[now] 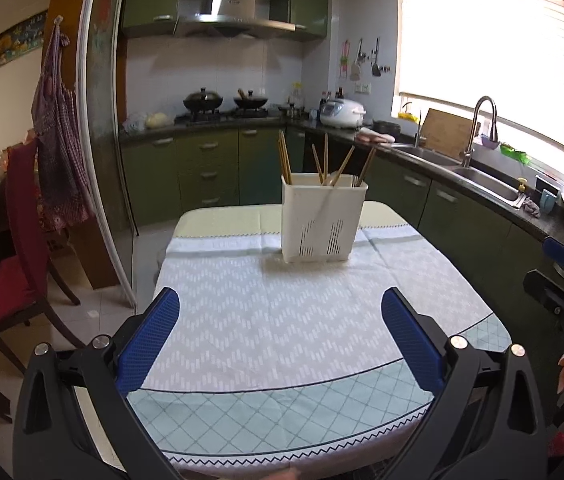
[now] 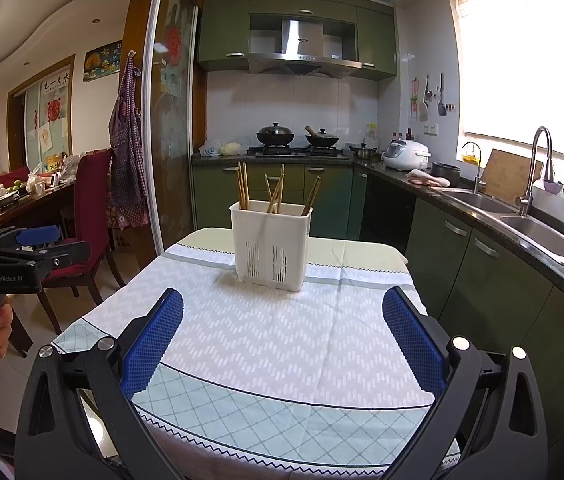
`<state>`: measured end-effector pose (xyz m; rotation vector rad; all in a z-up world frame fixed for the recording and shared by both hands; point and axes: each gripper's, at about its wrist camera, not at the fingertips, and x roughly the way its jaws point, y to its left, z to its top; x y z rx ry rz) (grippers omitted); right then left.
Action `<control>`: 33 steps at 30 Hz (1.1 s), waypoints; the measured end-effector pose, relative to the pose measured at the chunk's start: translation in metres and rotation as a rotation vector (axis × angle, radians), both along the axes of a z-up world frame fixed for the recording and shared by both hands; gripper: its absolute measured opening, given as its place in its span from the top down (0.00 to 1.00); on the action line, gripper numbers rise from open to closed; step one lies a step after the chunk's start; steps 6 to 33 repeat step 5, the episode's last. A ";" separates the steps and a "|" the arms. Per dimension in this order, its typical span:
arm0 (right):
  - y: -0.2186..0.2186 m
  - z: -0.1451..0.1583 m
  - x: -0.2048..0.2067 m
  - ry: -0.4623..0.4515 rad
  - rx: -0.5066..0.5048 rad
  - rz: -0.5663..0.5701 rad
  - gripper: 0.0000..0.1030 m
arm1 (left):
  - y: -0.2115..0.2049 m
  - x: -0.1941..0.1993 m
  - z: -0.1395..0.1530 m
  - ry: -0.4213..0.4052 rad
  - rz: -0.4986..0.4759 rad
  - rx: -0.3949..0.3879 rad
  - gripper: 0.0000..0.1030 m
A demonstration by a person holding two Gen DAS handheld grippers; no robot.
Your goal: Organize utensils
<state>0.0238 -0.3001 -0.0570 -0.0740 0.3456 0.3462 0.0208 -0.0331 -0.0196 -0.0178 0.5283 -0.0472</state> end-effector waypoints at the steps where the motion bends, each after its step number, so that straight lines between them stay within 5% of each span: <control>1: 0.000 -0.003 0.002 0.009 0.002 0.000 0.04 | 0.000 0.002 -0.002 0.002 0.003 0.001 0.06; 33: 0.000 -0.016 0.013 0.038 0.004 -0.011 0.04 | 0.002 0.017 -0.012 0.030 0.008 0.008 0.06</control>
